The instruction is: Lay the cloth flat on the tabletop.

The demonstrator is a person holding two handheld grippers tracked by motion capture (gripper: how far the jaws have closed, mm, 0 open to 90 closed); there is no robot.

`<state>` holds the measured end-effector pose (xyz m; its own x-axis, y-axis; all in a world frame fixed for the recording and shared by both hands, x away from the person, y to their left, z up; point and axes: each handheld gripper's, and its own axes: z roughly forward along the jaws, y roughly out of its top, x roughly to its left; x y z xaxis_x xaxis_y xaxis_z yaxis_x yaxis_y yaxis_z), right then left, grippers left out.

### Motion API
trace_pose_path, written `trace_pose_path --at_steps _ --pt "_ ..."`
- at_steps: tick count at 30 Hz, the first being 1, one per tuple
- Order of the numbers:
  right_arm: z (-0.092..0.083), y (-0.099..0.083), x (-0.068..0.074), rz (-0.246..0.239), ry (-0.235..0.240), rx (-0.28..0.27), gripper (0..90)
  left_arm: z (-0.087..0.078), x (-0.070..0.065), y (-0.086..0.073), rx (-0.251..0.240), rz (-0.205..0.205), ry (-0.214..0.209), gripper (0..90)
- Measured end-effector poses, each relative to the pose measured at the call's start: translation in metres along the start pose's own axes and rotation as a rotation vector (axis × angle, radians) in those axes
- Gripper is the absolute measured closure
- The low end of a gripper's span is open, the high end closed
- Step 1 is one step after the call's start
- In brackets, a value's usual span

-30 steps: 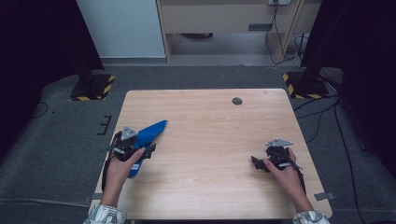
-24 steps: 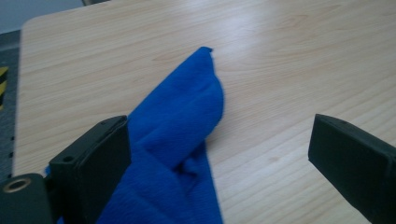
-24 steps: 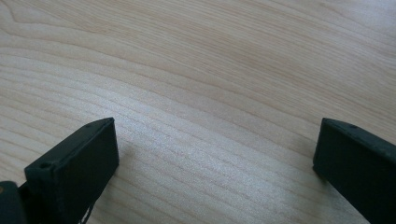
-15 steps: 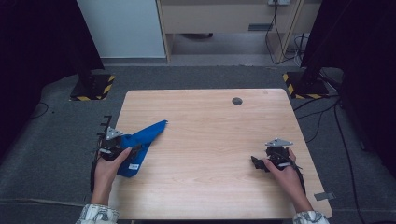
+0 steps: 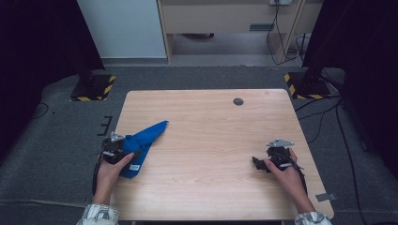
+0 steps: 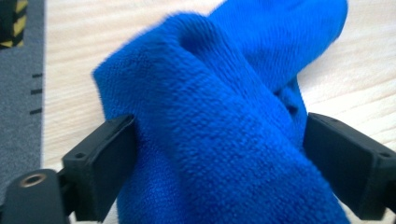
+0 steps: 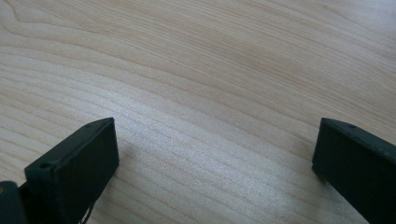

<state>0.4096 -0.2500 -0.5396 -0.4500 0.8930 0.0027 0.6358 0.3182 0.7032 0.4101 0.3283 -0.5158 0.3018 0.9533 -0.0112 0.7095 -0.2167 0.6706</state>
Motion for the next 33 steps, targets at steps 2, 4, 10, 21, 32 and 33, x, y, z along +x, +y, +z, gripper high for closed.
trace_pose_path --at_steps 2,4,10,21,32,33 --pt "0.0 0.0 0.0 0.0 0.001 0.0 0.5 0.001 0.0 -0.001 0.003 0.0 0.001 12.4" --pt "0.0 0.0 0.0 0.0 0.0 0.0 0.5 0.005 0.0 -0.002 0.019 -0.001 -0.002 17.0" --pt "0.0 0.0 0.0 0.0 0.0 0.0 0.5 0.007 -0.001 -0.002 0.02 0.015 0.02 33.1" --pt "0.0 0.0 0.0 0.0 0.002 0.0 0.5 0.004 -0.004 0.001 0.012 0.038 0.026 61.1" --pt "0.0 0.0 0.0 -0.004 0.007 0.001 0.5 -0.001 -0.016 0.008 -0.027 0.08 -0.055 71.2" --pt "0.0 0.0 0.0 -0.004 0.007 0.001 0.5 -0.002 -0.018 0.008 -0.031 0.083 -0.06 71.3"
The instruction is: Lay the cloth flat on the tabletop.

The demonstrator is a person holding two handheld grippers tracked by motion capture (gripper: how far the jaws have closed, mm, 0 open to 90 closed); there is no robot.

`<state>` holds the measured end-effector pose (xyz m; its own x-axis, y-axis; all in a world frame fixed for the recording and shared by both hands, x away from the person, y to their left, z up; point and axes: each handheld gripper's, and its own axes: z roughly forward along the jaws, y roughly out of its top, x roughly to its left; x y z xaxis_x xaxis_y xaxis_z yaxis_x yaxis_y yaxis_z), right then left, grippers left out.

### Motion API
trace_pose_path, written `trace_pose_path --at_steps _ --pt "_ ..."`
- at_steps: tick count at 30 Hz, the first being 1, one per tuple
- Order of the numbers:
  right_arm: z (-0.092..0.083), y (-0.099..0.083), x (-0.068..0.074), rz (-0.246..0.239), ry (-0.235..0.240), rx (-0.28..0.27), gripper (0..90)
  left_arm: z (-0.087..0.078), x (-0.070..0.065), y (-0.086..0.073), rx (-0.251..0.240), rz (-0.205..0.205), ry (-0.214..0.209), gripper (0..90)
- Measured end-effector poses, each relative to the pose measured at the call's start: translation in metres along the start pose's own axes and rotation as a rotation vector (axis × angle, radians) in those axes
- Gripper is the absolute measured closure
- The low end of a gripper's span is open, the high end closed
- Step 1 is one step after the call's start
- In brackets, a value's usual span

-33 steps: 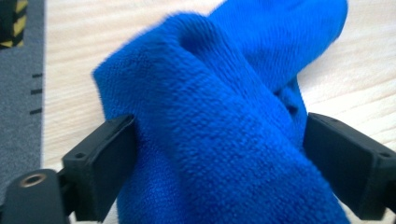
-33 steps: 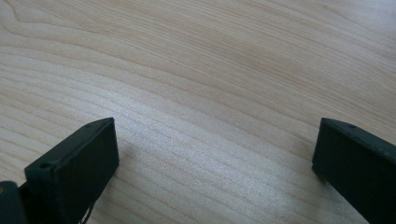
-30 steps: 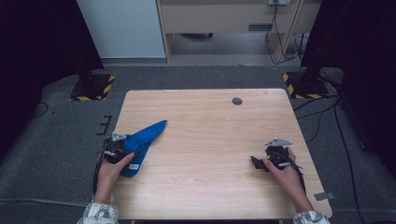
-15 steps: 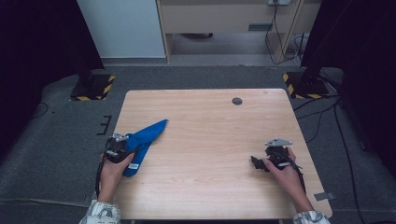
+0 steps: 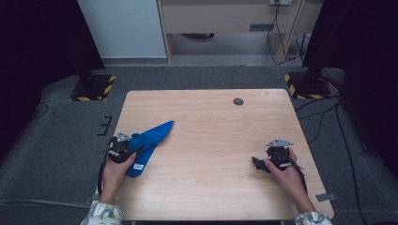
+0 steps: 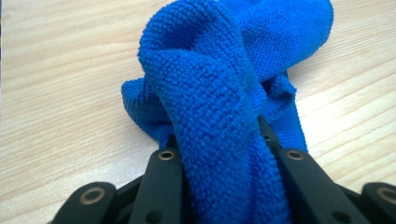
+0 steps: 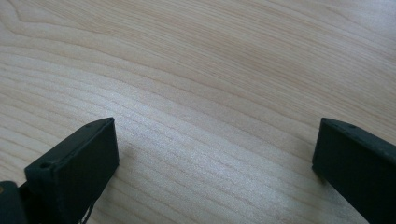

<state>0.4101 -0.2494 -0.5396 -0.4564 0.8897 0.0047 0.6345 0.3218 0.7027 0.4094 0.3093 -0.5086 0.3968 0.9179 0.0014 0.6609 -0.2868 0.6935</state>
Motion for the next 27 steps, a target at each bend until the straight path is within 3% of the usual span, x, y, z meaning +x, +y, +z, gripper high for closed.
trace_pose_path --at_steps 8,13,18,20,22,23,25,27 --pt "0.0 0.0 0.0 -0.002 -0.001 -0.001 0.5 -0.002 -0.021 0.011 -0.035 0.034 -0.055 71.4" --pt "0.0 0.0 0.0 0.0 0.0 0.0 0.5 0.0 -0.044 0.02 -0.048 0.075 -0.115 71.4" --pt "0.0 0.0 0.0 -0.006 0.001 -0.001 0.5 0.002 -0.058 0.027 -0.063 0.085 -0.162 71.5" --pt "0.0 0.0 0.0 -0.006 0.001 0.0 0.5 0.004 -0.071 0.032 -0.073 0.097 -0.191 71.5" --pt "0.0 0.0 0.0 -0.005 0.001 0.0 0.5 0.005 -0.076 0.034 -0.072 0.109 -0.201 71.5" --pt "0.001 0.001 0.0 -0.001 0.0 0.0 0.5 0.008 -0.086 0.037 -0.069 0.124 -0.223 71.5" --pt "0.001 0.001 0.0 0.0 0.0 0.001 0.5 0.01 -0.091 0.039 -0.07 0.13 -0.235 71.5" --pt "0.001 0.001 0.001 -0.004 0.0 -0.001 0.6 0.015 -0.107 0.043 -0.072 0.166 -0.252 71.4"
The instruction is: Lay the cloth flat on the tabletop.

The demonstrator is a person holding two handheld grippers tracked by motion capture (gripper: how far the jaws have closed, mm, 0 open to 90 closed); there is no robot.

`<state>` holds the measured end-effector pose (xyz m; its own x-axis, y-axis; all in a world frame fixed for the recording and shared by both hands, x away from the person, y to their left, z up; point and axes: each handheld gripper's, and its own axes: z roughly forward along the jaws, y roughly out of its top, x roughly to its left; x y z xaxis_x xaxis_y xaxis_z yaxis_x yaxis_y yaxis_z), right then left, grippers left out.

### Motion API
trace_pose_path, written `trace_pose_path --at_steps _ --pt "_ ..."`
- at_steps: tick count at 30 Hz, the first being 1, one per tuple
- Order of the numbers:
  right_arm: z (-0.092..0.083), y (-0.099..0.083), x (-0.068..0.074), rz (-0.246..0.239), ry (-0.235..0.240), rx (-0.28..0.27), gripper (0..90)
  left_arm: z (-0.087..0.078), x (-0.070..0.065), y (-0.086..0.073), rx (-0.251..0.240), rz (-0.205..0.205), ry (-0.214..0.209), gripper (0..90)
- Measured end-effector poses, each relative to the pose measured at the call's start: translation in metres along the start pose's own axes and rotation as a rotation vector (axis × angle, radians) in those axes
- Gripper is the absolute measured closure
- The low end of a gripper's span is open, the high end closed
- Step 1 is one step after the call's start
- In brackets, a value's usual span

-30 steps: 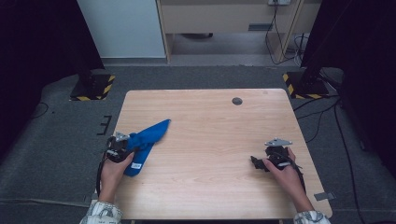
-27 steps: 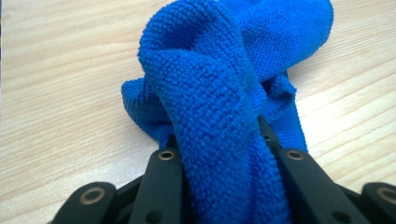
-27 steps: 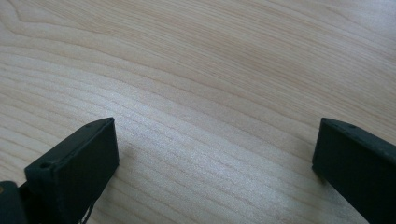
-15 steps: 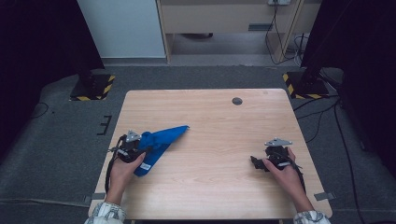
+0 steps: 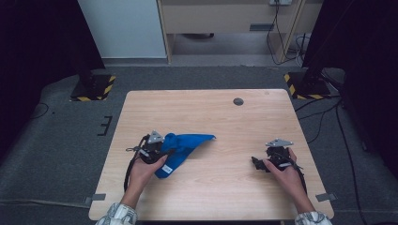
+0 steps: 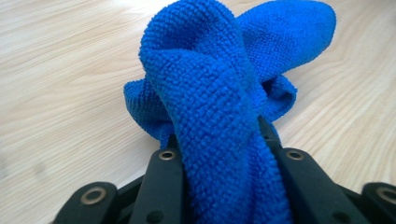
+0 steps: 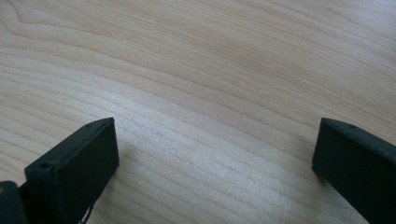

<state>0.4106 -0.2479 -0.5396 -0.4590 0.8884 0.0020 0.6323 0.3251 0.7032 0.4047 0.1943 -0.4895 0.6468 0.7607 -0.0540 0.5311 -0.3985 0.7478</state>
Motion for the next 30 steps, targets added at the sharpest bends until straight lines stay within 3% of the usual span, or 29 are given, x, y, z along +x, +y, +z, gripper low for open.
trace_pose_path --at_steps 5,9,10,16,25,30 --pt "0.0 0.0 0.002 -0.003 0.005 -0.003 3.5 0.013 -0.011 0.007 0.003 0.02 -0.016 71.4" --pt "-0.002 0.002 0.005 -0.018 0.02 -0.008 12.8 0.022 -0.02 0.013 0.006 0.027 -0.04 71.4" --pt "-0.003 0.004 0.007 -0.022 0.031 -0.022 14.7 0.027 -0.026 0.016 0.009 0.034 -0.059 71.3" --pt "-0.009 0.011 0.018 -0.054 0.061 -0.061 18.2 0.042 -0.042 0.024 0.024 0.057 -0.085 71.1" --pt "-0.019 0.019 0.029 -0.089 0.093 -0.115 25.0 0.052 -0.054 0.036 0.025 0.068 -0.108 71.0" --pt "-0.025 0.023 0.035 -0.102 0.135 -0.148 31.6 0.064 -0.061 0.045 0.034 0.074 -0.129 70.7"
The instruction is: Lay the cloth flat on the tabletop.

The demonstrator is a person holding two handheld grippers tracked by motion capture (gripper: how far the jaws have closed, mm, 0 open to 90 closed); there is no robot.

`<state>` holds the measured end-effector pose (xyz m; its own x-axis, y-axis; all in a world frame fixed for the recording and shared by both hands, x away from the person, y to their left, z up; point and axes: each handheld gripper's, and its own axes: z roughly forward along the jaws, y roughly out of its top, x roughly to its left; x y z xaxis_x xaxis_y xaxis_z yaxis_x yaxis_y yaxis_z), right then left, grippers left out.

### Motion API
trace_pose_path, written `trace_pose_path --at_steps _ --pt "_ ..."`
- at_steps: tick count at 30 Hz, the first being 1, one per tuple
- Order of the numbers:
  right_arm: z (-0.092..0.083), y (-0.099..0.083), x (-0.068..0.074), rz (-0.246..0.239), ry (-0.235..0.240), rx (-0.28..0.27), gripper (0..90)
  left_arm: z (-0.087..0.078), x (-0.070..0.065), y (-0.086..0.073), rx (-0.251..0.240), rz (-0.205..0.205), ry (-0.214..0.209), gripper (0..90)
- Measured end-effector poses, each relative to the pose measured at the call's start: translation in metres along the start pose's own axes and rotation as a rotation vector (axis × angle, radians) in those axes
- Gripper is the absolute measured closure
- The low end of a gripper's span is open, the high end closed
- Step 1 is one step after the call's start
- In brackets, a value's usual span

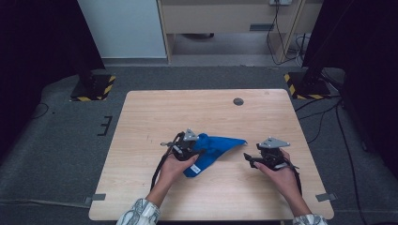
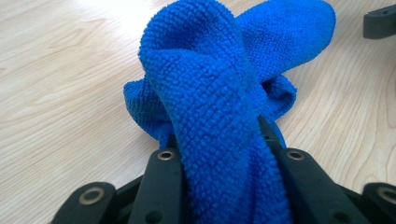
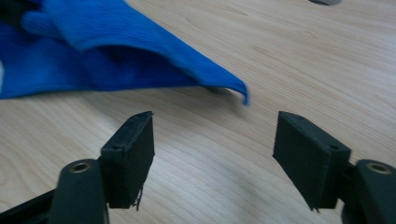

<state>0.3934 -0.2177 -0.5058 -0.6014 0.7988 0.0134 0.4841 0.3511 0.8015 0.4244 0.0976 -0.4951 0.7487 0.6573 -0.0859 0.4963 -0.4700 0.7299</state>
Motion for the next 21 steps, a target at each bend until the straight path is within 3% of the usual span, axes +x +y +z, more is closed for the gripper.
trace_pose_path --at_steps 3,7,10,13,17,21 --pt "0.0 0.002 0.006 -0.021 0.035 -0.011 32.5 0.014 -0.002 0.0 0.026 0.014 -0.014 67.1" --pt "-0.003 0.007 0.014 -0.046 0.061 -0.059 37.1 0.025 -0.002 -0.002 0.037 0.026 0.011 38.5" --pt "0.0 0.01 0.023 -0.07 0.103 -0.069 42.0 0.018 0.0 0.0 -0.016 -0.004 0.017 23.7" --pt "0.002 0.012 0.028 -0.089 0.119 -0.068 45.7 0.006 0.0 0.003 -0.073 -0.026 -0.01 21.5" --pt "0.007 0.016 0.038 -0.112 0.146 -0.07 51.7 -0.009 0.0 0.005 -0.105 -0.018 0.017 20.5" --pt "0.012 0.017 0.043 -0.139 0.152 -0.055 56.2 -0.024 0.005 0.003 -0.126 -0.037 0.046 20.3"
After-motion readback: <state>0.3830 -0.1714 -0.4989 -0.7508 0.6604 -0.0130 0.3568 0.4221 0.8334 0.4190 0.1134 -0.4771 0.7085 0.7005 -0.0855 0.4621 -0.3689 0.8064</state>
